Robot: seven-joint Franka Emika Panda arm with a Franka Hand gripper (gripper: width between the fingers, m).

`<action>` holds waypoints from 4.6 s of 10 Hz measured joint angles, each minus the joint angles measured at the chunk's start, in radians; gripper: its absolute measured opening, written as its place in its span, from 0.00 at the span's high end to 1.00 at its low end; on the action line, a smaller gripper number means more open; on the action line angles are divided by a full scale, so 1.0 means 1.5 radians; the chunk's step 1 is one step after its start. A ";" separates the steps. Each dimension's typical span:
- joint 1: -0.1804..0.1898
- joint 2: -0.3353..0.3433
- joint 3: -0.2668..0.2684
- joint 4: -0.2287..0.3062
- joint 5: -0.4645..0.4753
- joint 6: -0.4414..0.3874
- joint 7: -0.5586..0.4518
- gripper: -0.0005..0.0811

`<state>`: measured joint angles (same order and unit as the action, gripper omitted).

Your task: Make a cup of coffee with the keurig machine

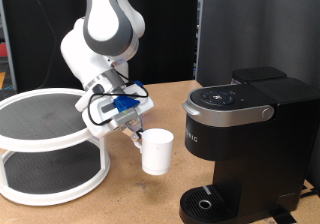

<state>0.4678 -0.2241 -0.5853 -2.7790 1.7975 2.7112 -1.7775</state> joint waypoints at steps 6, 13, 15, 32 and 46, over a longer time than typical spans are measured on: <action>0.001 0.056 0.019 0.021 0.085 -0.003 -0.051 0.90; 0.008 0.134 0.071 0.051 0.213 -0.013 -0.125 0.90; 0.009 0.151 0.086 0.061 0.244 -0.018 -0.135 0.90; 0.016 0.269 0.164 0.174 0.368 -0.018 -0.147 0.89; -0.025 0.075 0.136 0.028 0.019 -0.021 0.108 0.00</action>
<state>0.4304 -0.1121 -0.3813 -2.7376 1.8262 2.6801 -1.6158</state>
